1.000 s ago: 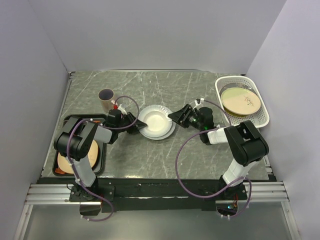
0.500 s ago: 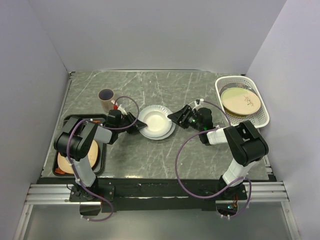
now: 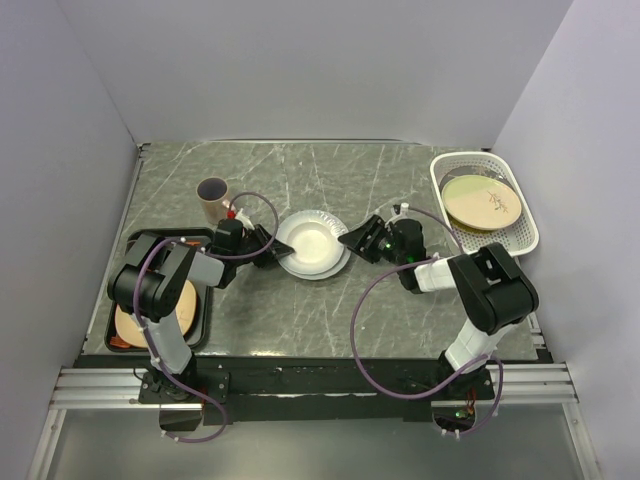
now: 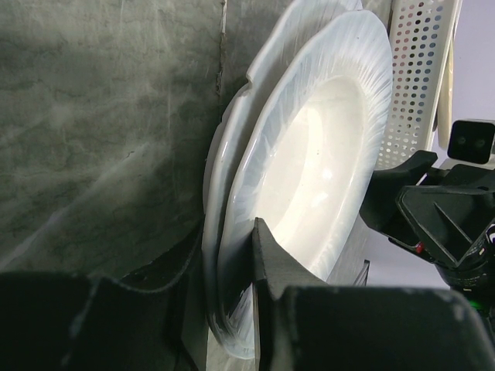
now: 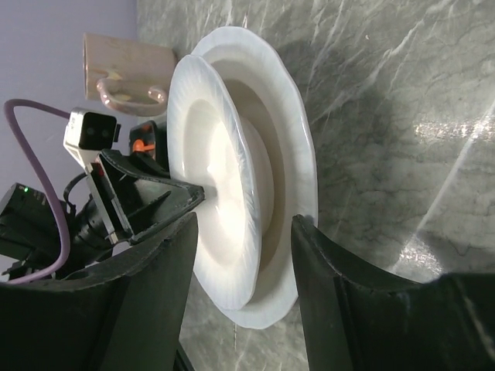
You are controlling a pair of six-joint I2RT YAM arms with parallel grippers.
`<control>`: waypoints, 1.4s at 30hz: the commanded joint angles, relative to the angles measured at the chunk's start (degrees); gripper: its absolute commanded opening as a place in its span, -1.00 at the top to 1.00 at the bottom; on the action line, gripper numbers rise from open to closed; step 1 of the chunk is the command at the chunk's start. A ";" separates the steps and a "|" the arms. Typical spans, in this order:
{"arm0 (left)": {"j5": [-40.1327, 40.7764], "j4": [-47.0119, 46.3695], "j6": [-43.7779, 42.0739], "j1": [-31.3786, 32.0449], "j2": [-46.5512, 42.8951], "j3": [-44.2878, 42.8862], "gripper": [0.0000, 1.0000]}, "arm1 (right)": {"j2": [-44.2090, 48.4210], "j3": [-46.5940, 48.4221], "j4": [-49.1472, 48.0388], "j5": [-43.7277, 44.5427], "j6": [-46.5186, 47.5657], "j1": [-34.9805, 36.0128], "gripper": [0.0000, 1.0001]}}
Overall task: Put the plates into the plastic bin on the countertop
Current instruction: Pick up the plate at the center of the board.
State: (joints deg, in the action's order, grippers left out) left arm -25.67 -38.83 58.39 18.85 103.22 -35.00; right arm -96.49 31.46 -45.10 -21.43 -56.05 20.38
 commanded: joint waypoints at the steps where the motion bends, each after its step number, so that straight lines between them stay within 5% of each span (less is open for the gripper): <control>1: 0.18 6.22 -7.15 1.10 0.32 1.43 0.99 | -1.51 -0.70 -2.70 0.34 0.33 0.80 -0.18; 20: 0.27 8.95 -8.29 1.19 -2.15 1.17 0.99 | -7.49 0.35 -8.60 -3.09 -2.13 3.26 0.05; 23: 0.09 8.68 -8.38 1.19 -2.23 1.25 0.99 | -8.10 0.18 -9.47 -3.44 -2.57 3.44 0.20; 26: 0.01 8.42 -8.38 1.19 -2.32 1.43 0.99 | -9.15 -0.09 -11.23 -4.41 -3.36 3.44 0.55; 27: 0.09 8.33 -8.56 1.19 -2.41 1.60 0.99 | -9.42 -0.35 -12.02 -4.67 -3.80 3.52 0.90; 28: 0.18 8.24 -8.64 1.19 -2.58 1.69 0.99 | -9.51 -0.44 -12.29 -4.67 -4.06 3.44 1.00; 32: 0.62 9.03 -9.08 1.19 -3.46 1.61 0.92 | -8.55 -1.05 -11.85 -4.23 -3.71 3.52 1.00; 38: 3.60 14.74 -12.07 1.19 -6.62 -0.06 0.57 | -6.88 -1.14 -10.36 -4.32 -3.01 3.44 1.00; 42: 6.68 18.87 -13.56 1.19 -10.57 -0.24 -0.06 | -5.64 -1.93 -10.53 -4.41 -2.75 3.44 1.00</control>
State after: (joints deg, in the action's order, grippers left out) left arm -23.66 -27.07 53.06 19.49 97.60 -34.70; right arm -105.06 30.55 -54.87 -27.29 -61.73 23.64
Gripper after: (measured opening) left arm 0.392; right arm 0.042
